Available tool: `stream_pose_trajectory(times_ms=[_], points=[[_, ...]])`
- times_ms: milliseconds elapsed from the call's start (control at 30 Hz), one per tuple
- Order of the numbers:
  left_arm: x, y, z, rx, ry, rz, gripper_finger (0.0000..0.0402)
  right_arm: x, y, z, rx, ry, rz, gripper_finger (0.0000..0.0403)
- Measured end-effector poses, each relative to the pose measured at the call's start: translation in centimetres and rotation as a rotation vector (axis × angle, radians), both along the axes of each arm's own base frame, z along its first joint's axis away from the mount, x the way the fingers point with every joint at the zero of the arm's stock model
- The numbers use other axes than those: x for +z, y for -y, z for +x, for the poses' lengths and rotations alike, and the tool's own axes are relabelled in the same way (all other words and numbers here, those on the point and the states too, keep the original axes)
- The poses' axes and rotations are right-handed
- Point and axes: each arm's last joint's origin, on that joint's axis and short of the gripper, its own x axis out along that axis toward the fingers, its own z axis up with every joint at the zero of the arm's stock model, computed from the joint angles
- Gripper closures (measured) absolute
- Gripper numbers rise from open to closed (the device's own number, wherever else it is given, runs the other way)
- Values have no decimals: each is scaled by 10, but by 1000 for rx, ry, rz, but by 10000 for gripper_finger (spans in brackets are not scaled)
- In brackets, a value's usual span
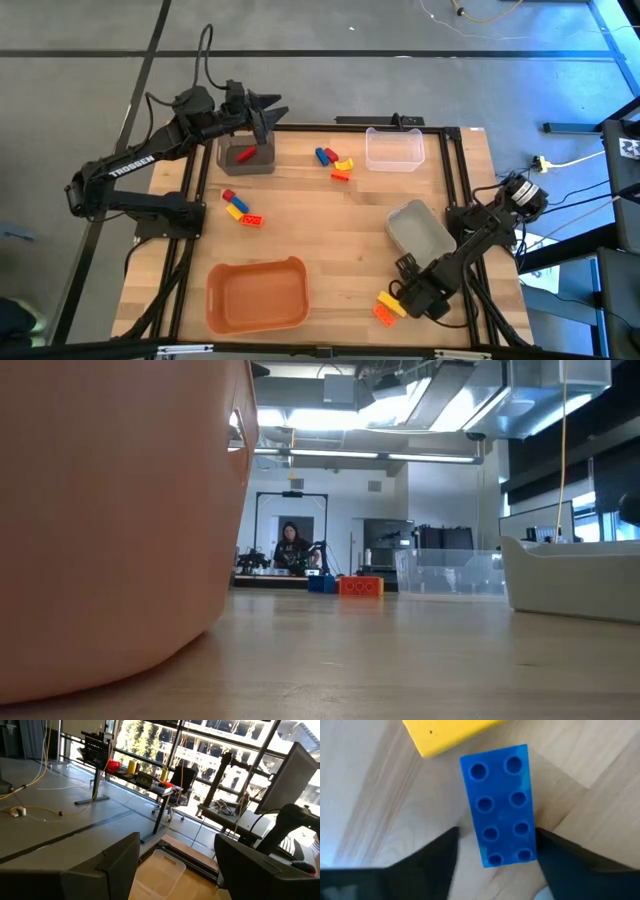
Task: Sort & place blocks by color
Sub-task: Put the bottom blue game piece into the transparent bin
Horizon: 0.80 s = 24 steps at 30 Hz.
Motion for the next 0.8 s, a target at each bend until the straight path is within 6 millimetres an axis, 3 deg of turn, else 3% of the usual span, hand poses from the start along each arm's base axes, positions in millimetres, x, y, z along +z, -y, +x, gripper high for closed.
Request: stream_pose_trajectory(times_ms=[100,267,467,633,800], points=[[0,0,0,0,5,0,154,1,-2,2,-42,21,3,262],[2,0,0,-2,28,-20,154,15,-6,6,-82,40,29,261],[7,3,-5,-8,52,2,154,75,5,5,-226,89,122,261],[9,6,-7,-32,60,12,154,115,43,23,-442,293,245,261],[8,10,-5,-175,48,22,154,142,104,59,-628,628,208,261]])
